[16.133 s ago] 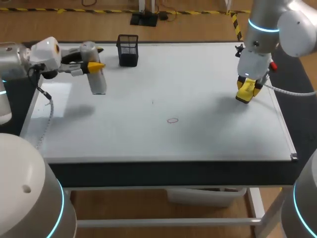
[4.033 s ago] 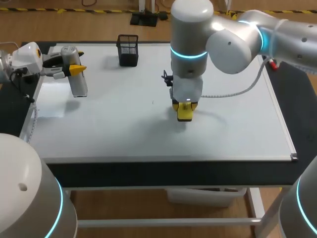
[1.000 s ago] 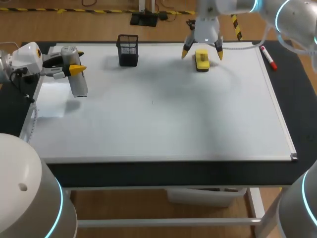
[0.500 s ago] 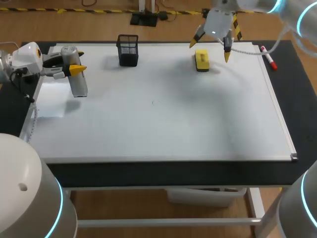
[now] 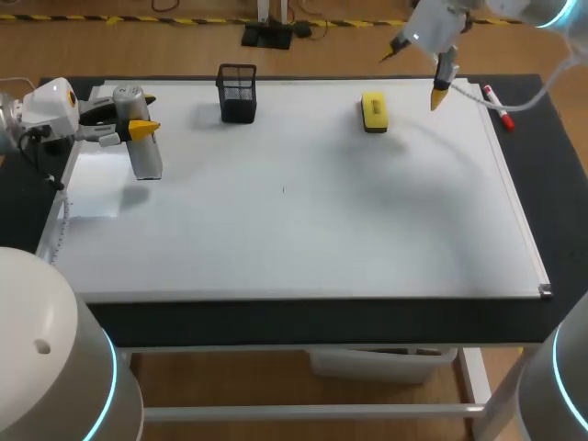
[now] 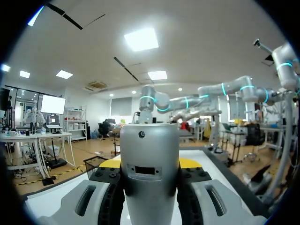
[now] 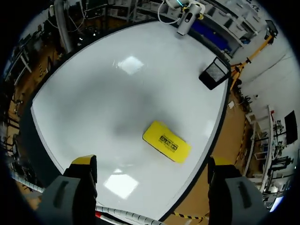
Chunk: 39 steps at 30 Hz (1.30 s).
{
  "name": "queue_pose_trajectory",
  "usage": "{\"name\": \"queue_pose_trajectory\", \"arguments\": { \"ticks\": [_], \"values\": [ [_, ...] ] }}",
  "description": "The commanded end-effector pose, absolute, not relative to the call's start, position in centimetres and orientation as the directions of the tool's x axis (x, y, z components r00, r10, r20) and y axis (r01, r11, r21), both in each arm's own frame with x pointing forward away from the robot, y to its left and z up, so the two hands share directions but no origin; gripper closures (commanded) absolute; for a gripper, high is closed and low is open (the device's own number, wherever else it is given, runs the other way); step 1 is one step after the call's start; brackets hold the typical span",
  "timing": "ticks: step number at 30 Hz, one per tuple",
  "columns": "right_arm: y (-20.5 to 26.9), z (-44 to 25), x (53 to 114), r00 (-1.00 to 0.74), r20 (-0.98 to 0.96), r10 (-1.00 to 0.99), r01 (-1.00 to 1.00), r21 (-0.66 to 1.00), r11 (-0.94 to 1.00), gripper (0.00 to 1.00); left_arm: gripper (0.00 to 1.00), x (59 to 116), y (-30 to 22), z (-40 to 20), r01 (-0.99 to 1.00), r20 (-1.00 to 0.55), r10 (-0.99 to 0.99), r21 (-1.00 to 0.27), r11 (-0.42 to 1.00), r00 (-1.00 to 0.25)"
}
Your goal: Pick up the inspection probe, press it on each red-marked spot on the whiteboard one by one, put down the probe, pick up the eraser, and wipe off all the red marks.
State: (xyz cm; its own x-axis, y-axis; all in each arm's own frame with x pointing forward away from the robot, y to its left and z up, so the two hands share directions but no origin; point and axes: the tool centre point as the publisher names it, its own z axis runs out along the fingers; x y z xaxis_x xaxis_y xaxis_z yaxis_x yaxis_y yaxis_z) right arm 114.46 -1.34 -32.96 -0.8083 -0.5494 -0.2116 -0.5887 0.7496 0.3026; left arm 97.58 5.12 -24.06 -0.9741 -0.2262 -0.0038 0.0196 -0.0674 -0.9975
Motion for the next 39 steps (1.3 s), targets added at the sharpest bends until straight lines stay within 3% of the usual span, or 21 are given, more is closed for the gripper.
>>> {"name": "queue_pose_trajectory", "arguments": {
  "ticks": [1, 10, 26, 39],
  "values": [
    [-2.8, -30.7, 113.7, -0.847, -0.201, -0.493, -0.532, 0.325, 0.782, 0.0, 1.0, 97.5, 5.1, -24.0, 0.022, -0.006, -0.228, -0.997, -0.067, -0.974],
    [-4.9, -27.5, 114.4, -0.919, -0.086, -0.386, -0.385, 0.417, 0.823, 0.0, 1.0, 97.5, 5.1, -24.0, 0.022, -0.006, -0.228, -0.997, -0.067, -0.974],
    [-7.5, -24.8, 113.3, -0.954, -0.169, -0.247, -0.299, 0.487, 0.821, 0.0, 1.0, 97.5, 5.1, -24.0, 0.022, -0.006, -0.228, -0.997, -0.067, -0.974],
    [-7.5, -24.8, 113.3, -0.954, -0.169, -0.247, -0.299, 0.487, 0.821, 0.0, 1.0, 97.5, 4.9, -23.8, 0.025, -0.014, -0.21, -0.998, -0.051, -0.978]
  ]
}}
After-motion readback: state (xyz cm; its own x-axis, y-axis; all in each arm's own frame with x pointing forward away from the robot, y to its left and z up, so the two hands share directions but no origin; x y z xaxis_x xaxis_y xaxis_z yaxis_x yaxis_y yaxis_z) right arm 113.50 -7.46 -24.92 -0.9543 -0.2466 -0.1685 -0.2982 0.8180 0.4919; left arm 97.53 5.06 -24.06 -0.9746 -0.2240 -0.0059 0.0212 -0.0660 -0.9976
